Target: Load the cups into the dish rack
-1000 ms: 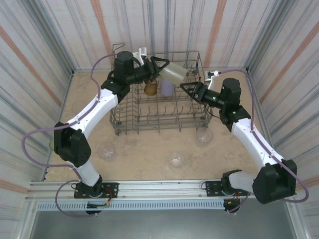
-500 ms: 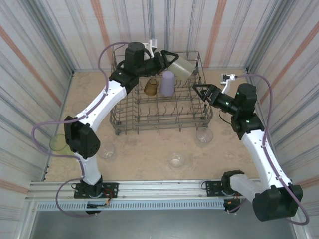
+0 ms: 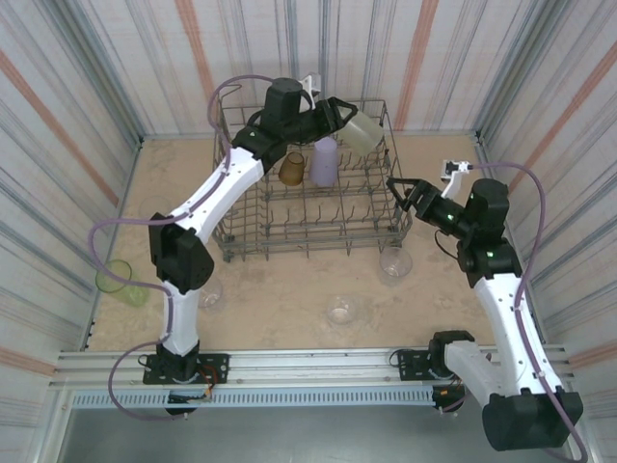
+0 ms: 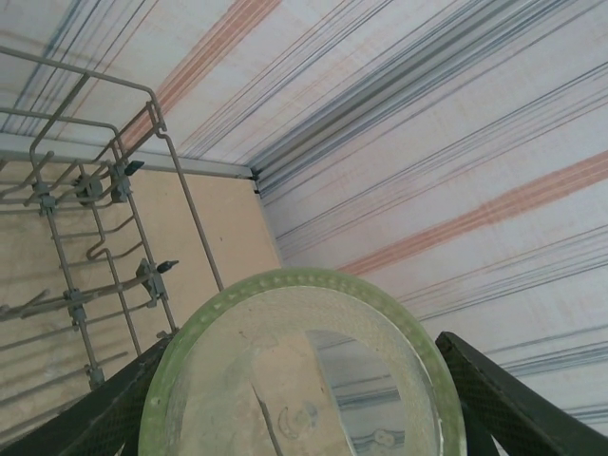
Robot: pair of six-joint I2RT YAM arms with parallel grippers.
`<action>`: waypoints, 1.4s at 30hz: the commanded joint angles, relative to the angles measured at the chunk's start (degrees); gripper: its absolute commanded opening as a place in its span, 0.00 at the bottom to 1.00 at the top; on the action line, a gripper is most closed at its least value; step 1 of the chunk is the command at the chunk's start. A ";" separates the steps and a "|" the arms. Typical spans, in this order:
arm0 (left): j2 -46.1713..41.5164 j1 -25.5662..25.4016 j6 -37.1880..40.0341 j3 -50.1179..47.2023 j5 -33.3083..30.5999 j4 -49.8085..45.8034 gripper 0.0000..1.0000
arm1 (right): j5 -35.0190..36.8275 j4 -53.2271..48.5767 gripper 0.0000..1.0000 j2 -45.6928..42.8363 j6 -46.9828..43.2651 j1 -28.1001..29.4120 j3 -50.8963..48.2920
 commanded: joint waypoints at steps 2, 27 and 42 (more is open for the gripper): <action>4.87 -1.69 4.18 7.58 -5.08 -4.78 0.00 | 4.17 -4.29 0.99 -3.81 -3.08 -3.23 -1.82; 21.41 -7.83 22.97 22.96 -32.18 -7.45 0.00 | 11.63 -8.58 0.99 -9.14 -7.68 -13.99 -7.41; 24.13 -8.39 28.82 22.61 -35.94 -1.75 0.00 | 11.40 -8.13 0.99 -10.97 -8.01 -14.30 -9.94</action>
